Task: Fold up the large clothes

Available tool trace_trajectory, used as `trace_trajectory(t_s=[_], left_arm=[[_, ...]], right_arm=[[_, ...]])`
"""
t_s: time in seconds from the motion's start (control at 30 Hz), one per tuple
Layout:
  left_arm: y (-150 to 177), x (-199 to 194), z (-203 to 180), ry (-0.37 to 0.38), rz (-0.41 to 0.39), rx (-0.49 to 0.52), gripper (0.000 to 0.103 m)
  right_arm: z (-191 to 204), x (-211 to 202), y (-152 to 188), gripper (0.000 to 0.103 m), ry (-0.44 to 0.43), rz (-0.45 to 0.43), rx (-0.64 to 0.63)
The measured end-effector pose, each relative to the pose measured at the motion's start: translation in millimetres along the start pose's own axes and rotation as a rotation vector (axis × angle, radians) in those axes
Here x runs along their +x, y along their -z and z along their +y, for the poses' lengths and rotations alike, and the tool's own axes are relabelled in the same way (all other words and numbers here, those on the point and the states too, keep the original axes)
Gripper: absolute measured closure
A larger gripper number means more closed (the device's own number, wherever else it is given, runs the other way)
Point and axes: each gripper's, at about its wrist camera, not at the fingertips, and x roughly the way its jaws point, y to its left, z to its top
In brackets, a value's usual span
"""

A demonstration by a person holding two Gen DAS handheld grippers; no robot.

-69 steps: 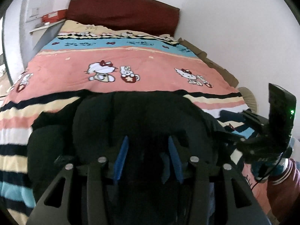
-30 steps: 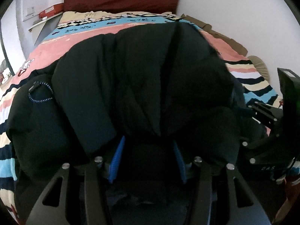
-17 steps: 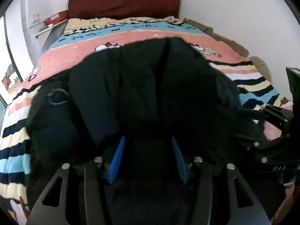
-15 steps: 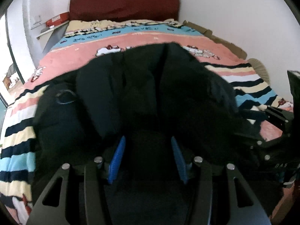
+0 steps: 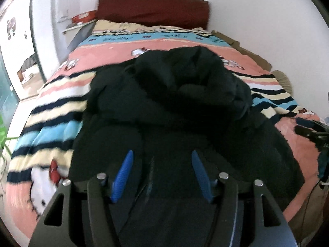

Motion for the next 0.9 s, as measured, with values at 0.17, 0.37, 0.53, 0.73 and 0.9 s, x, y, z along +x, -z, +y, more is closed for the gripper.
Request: trace_trajectory(t_s=[0.17, 0.37, 0.53, 0.73, 0.9], left_arm=[[31, -15, 27, 0.011, 0.016, -0.086, 0.044], [58, -21, 56, 0.022, 0.041, -0.170, 0.043], [77, -25, 80, 0.011, 0.049, -0.243, 0.043], [93, -22, 102, 0.016, 0.066, -0.314, 0.043], [105, -19, 114, 0.116, 0.054, -0.383, 0.043]], right_arm=[[-17, -18, 24, 0.018, 0.023, 0.010, 0.032], [-32, -24, 51, 0.014, 0.037, 0.049, 0.073], [-49, -24, 66, 0.011, 0.044, 0.066, 0.116], [-59, -18, 79, 0.009, 0.035, 0.098, 0.142], [-68, -7, 88, 0.008, -0.001, 0.136, 0.185]])
